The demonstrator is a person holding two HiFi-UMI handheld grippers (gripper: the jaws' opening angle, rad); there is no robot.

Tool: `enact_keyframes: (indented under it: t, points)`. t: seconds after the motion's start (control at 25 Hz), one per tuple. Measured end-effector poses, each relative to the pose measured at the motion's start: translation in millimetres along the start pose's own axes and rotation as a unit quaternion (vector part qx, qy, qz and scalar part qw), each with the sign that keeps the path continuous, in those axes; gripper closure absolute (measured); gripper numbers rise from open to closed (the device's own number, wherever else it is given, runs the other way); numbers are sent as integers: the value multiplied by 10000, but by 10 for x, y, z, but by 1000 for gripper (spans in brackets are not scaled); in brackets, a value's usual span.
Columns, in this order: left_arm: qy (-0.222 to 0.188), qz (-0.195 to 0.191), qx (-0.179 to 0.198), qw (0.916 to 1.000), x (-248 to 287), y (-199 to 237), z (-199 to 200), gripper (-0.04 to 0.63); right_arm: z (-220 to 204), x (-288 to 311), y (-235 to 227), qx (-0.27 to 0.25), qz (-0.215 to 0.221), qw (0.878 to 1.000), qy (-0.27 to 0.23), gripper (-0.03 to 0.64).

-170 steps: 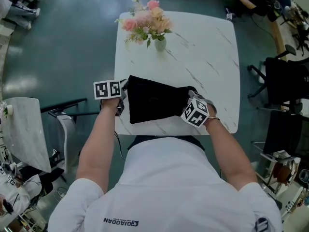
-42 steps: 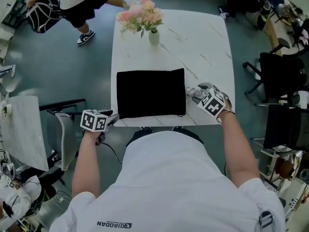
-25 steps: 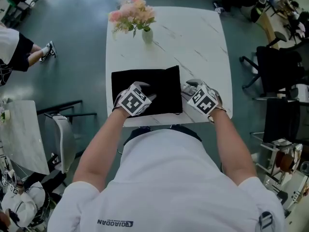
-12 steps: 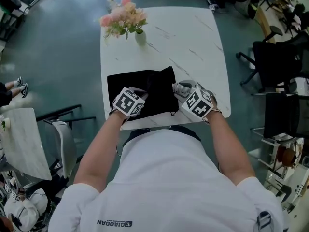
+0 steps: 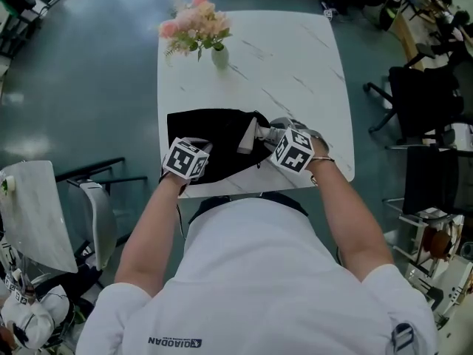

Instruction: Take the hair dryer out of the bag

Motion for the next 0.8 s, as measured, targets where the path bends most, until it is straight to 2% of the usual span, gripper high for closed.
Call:
enact_keyframes:
  t: [0.16,0.56,0.64,0.8]
  points:
    - [-114,18,-210,9997,-27,36,-18,572,64,133,28,-207,122,9996,151,399]
    - [-237,27,-186,9995,-69,14,25,572,66,326,8,-293,280,9988,282,391]
    - [-234,13,-195,9995,-71,3,35,572,60,355,12,-344,232,9985,369,388]
    - [-231,8,-184,9996,-64,-30,29,572,24,462,41,-788,16,9947,667,394]
Point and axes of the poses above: the fingertips, and each gripper's own axes: x forward along the fingers, y to its left, z out of its top, the point moved 3 cm from there along -x, backward along the fingers, and after that the axes turned 11 degrees about -x, right-handed, at the moved point
